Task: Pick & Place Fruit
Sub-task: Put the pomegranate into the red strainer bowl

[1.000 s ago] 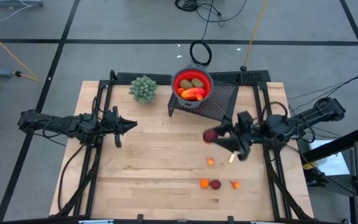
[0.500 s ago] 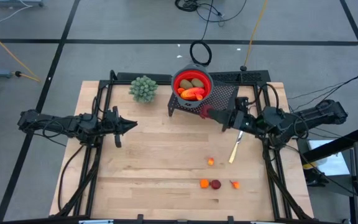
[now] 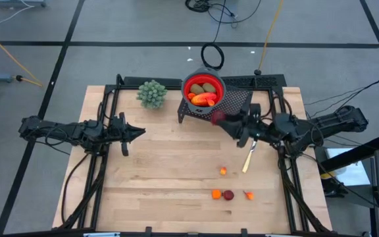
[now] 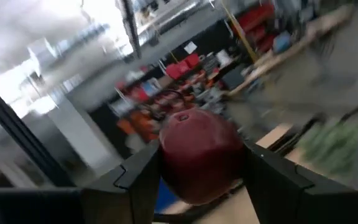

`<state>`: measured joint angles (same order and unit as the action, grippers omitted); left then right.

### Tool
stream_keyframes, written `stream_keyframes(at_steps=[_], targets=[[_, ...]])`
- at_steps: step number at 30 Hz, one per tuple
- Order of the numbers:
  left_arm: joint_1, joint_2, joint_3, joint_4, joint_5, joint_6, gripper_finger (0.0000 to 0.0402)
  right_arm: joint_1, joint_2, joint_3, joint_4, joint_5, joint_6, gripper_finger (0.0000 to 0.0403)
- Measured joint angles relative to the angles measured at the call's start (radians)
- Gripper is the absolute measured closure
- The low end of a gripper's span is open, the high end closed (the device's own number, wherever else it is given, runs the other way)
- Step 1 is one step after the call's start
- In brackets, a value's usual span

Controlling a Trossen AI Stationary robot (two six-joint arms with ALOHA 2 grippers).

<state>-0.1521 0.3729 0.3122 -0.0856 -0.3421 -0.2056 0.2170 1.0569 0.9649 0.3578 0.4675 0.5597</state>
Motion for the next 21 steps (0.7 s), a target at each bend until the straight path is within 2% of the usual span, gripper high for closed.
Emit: stream_keyframes(at_steps=[5, 9, 13, 17, 21], targets=[[0.000, 0.000, 0.000, 0.000, 0.000, 0.000, 0.0380, -0.028, 0.000, 0.000, 0.002, 0.000, -0.390, 0.0206], [0.000, 0.000, 0.000, 0.000, 0.000, 0.000, 0.0380, -0.078, 0.000, 0.000, -0.022, 0.001, -0.576, 0.0206], [0.000, 0.000, 0.000, 0.000, 0.000, 0.000, 0.0380, -0.166, 0.000, 0.000, -0.086, 0.002, -0.668, 0.0206], [0.000, 0.000, 0.000, 0.000, 0.000, 0.000, 0.0380, -0.270, 0.000, 0.000, -0.140, -0.005, -0.678, 0.0206], [0.000, 0.000, 0.000, 0.000, 0.000, 0.000, 0.0380, -0.370, 0.000, 0.000, -0.156, -0.073, -0.678, 0.0206]])
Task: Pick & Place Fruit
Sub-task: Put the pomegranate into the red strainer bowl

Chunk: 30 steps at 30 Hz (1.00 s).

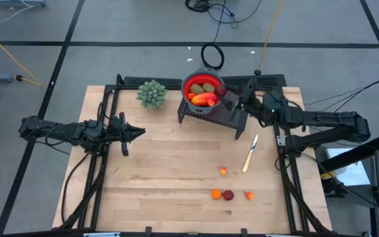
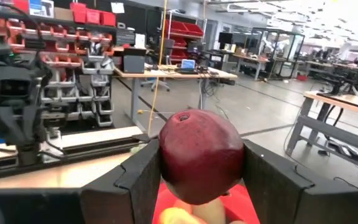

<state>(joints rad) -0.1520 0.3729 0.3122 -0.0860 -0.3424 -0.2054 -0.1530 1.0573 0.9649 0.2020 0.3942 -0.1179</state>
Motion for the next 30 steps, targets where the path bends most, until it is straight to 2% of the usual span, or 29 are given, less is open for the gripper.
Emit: stream_keyframes(at_steps=[11, 15, 19, 22, 26, 30], targets=[[0.000, 0.000, 0.000, 0.000, 0.000, 0.000, 0.0380, -0.216, 0.063, 0.029, -0.035, -0.211, 0.127, 0.0206], [0.000, 0.000, 0.000, 0.000, 0.000, 0.000, 0.0380, -0.252, 0.123, 0.093, -0.070, -0.268, 0.142, 0.0206], [0.000, 0.000, 0.000, 0.000, 0.000, 0.000, 0.0380, -0.275, 0.206, 0.183, -0.185, -0.273, 0.126, 0.0206], [0.000, 0.000, 0.000, 0.000, 0.000, 0.000, 0.0380, -0.297, 0.267, 0.238, -0.230, -0.321, 0.102, 0.0206], [0.000, 0.000, 0.000, -0.001, 0.000, 0.000, 0.0380, -0.320, 0.337, 0.272, -0.252, -0.372, 0.099, 0.0206], [0.000, 0.000, 0.000, -0.001, 0.000, 0.000, 0.0380, -0.338, 0.385, 0.272, -0.265, -0.373, 0.099, 0.0206]])
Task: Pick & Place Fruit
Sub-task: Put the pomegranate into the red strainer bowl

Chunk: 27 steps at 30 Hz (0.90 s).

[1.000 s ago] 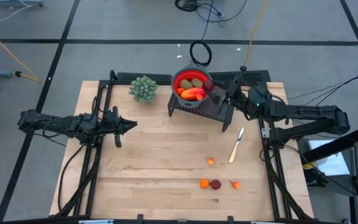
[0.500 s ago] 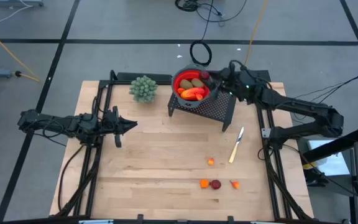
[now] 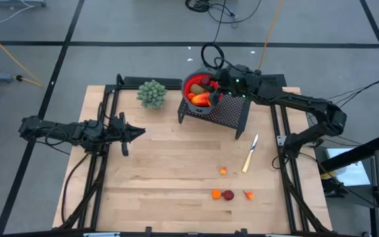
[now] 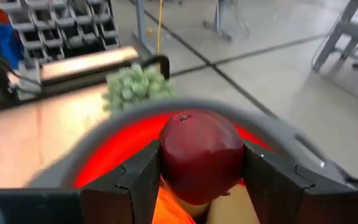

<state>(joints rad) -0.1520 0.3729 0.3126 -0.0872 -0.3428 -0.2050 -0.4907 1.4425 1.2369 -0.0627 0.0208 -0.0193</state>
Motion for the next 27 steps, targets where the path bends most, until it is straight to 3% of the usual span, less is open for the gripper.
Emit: stream_keyframes(at_steps=[27], targets=[[0.000, 0.000, 0.000, 0.001, 0.000, 0.000, 0.0380, -0.034, 0.025, 0.000, -0.159, 0.008, -0.031, 0.0206]])
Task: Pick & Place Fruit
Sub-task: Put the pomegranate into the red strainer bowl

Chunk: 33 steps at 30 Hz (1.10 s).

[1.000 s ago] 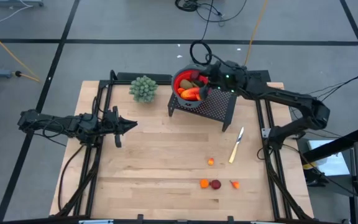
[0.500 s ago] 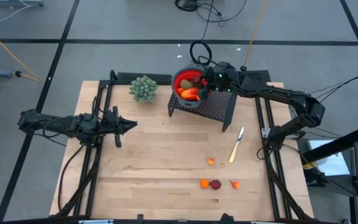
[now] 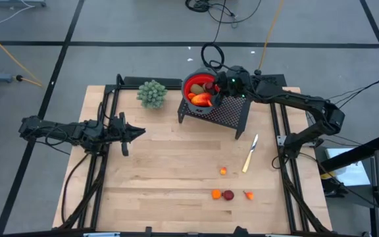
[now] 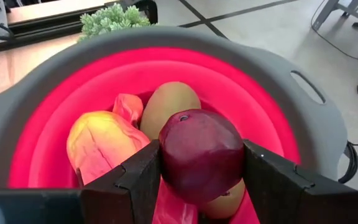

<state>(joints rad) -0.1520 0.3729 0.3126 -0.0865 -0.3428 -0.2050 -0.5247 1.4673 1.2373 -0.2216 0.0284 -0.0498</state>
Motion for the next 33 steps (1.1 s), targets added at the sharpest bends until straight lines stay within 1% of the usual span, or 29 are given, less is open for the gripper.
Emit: stream_keyframes(at_steps=[8, 16, 20, 22, 25, 28, 33], targets=[[0.000, 0.000, 0.000, 0.000, 0.000, 0.000, 0.0380, 0.000, -0.001, 0.000, 0.002, 0.000, 0.000, 0.0203], [0.000, 0.000, 0.000, 0.000, 0.000, 0.000, 0.0380, 0.000, -0.001, 0.000, 0.011, 0.001, -0.001, 0.0150], [0.000, 0.000, 0.000, 0.000, 0.000, 0.000, 0.0380, 0.000, -0.030, -0.001, 0.025, 0.000, -0.017, 0.0142], [0.000, 0.000, 0.000, 0.000, 0.000, 0.000, 0.0380, 0.013, -0.068, 0.000, 0.029, 0.002, 0.001, 0.0149], [0.000, 0.000, 0.000, 0.000, 0.000, 0.000, 0.0380, 0.049, -0.138, 0.000, -0.001, 0.000, 0.018, 0.0172], [0.000, 0.000, 0.000, 0.000, 0.000, 0.004, 0.0380, 0.101, -0.210, 0.000, -0.025, -0.003, 0.014, 0.0203], [0.000, 0.000, 0.000, 0.000, 0.000, 0.017, 0.0380, 0.189, -0.309, 0.000, -0.139, -0.003, 0.054, 0.0264]])
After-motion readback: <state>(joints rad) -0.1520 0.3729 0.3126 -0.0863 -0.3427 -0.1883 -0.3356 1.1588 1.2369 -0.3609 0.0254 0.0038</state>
